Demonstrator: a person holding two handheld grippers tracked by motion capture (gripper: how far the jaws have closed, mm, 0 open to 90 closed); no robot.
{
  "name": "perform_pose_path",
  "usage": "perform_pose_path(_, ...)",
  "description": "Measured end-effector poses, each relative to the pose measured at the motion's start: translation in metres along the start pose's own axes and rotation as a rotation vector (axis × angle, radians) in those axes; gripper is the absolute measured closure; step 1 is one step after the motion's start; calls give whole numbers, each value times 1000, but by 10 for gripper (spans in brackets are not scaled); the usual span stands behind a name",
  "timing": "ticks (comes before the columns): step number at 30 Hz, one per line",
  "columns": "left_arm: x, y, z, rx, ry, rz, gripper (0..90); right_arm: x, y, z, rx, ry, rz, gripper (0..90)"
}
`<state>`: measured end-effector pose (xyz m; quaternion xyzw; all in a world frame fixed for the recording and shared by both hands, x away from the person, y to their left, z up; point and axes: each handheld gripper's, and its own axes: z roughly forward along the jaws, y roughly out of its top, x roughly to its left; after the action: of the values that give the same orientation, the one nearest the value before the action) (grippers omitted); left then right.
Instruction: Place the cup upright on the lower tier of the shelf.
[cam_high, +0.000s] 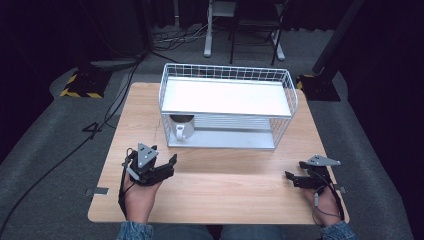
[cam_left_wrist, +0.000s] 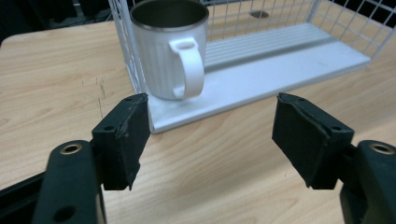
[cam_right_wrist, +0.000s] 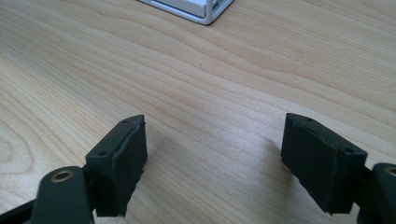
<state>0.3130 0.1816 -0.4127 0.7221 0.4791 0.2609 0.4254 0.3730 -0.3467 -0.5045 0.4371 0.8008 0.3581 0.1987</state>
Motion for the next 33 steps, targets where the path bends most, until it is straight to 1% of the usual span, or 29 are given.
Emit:
perform_pose_path(1,2,-4,-2,-5,7,22,270,0,0,0,0,0,0,227)
perform_pose_path(2,3,-7,-3,-7,5,33,270,0,0,0,-1,-1,0,227)
perform_pose_path(3,3,-7,-3,-7,5,33,266,0,0,0,0,0,0,227)
perform_pose_path(4,4,-10,-3,-8,0,43,266,0,0,0,0,0,0,227)
perform_pose_path(5,7,-16,-3,-3,-1,63,254,0,0,0,0,0,0,227)
perform_pose_path(6,7,-16,-3,-3,-1,63,251,0,0,0,0,0,0,227)
perform_pose_path(8,14,-26,-3,31,-7,60,246,0,0,0,0,0,0,227)
perform_pose_path(9,14,-26,-3,31,-7,60,242,0,0,0,0,0,0,227)
perform_pose_path(11,19,-32,-1,66,-6,44,238,0,0,0,0,0,0,227)
perform_pose_path(12,21,-35,0,72,-2,37,238,0,0,0,0,0,0,227)
perform_pose_path(13,25,-40,1,96,-6,33,236,0,0,0,0,0,0,227)
perform_pose_path(15,28,-45,3,123,-2,30,230,0,0,0,0,0,0,227)
perform_pose_path(17,31,-50,4,137,1,37,230,0,0,0,0,0,0,227)
perform_pose_path(20,34,-57,8,161,-6,24,219,0,0,0,0,0,0,227)
perform_pose_path(23,37,-64,12,186,-14,27,217,0,0,0,0,0,0,227)
perform_pose_path(24,38,-67,13,196,-14,34,216,0,0,0,0,0,0,227)
perform_pose_path(25,37,-69,15,197,-17,26,214,0,0,0,0,0,0,227)
perform_pose_path(27,38,-72,17,219,-22,35,212,0,0,0,0,0,0,227)
perform_pose_path(28,38,-72,17,219,-22,35,211,0,0,0,0,0,0,227)
perform_pose_path(29,38,-75,20,238,-24,47,209,0,0,0,0,0,0,227)
perform_pose_path(30,38,-75,20,238,-24,47,208,0,0,0,0,0,0,227)
perform_pose_path(32,37,-79,24,263,-23,50,206,0,0,0,0,0,0,227)
perform_pose_path(33,36,-81,25,266,-24,49,205,0,0,0,0,0,0,227)
